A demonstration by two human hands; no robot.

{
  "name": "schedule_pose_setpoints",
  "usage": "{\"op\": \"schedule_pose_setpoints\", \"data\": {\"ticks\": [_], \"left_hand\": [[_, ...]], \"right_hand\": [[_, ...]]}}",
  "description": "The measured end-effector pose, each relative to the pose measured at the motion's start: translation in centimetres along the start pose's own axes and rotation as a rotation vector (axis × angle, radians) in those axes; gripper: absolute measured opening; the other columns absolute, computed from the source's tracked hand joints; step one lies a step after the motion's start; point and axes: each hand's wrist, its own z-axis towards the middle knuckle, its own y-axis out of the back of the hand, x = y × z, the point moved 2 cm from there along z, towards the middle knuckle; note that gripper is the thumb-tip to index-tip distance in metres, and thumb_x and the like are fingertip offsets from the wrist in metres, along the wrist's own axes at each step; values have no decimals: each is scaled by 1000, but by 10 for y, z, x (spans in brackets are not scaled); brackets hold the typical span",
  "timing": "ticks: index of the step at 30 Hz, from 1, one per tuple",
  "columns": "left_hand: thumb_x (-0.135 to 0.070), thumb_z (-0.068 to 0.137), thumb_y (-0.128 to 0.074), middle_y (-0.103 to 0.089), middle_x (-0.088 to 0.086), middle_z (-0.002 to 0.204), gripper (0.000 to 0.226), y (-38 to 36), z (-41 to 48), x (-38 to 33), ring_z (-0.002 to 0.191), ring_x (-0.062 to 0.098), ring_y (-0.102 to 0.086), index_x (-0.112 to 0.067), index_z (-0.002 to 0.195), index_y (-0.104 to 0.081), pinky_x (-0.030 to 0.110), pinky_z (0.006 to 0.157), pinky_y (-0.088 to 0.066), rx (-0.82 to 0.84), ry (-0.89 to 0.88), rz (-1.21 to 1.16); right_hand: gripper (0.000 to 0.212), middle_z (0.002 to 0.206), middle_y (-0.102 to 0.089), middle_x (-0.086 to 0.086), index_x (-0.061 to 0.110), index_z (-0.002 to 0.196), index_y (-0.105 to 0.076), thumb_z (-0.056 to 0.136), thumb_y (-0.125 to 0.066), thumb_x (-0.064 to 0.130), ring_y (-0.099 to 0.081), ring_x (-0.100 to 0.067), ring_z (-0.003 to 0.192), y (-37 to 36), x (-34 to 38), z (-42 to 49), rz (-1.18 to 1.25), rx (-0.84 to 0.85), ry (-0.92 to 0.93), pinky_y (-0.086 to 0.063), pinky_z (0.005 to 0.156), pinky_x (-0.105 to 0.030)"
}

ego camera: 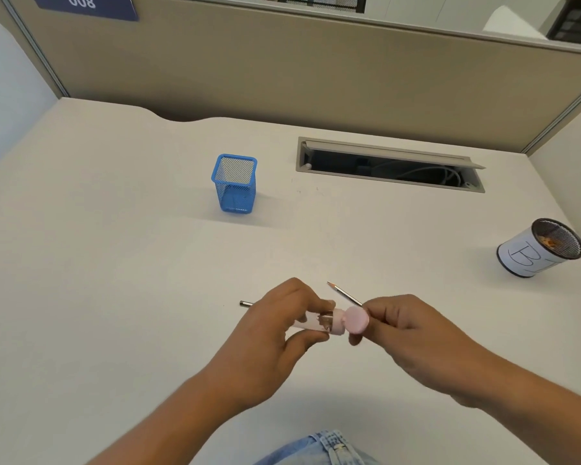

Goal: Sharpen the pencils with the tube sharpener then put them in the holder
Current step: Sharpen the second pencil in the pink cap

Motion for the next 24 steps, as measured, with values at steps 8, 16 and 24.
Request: {"op": "schedule_pose_setpoints", "data": {"ticks": [8,16,24], "left_hand": [[-19,85,-72,-59,-27,86,21,7,-2,-1,79,3,-53,-31,99,-62,7,69,-39,-25,176,-207],[-11,88,-66,-56,-16,102,20,-3,-2,-2,100,7,-61,-22,103,-60,19,83,-48,-108,-80,-37],[-18,85,-72,-61,-29,90,24,2,-3,-1,80,-2,-54,-35,95,-59,7,71,-40,-64,170,-244]], "right_hand": [[28,65,-54,0,12,83,-70,96,-51,29,-46,-22,55,10,0,-2,-894,-348,718,-36,45,-32],[37,48,-24,3,18,59,-63,89,-66,40,-17,-15,47,4,5,0,167,-15,-160,-14,61,-32],[28,71,-54,6,19,86,-67,96,-49,38,-47,-17,60,14,4,-2,-908,-303,632,-39,47,-30]]}}
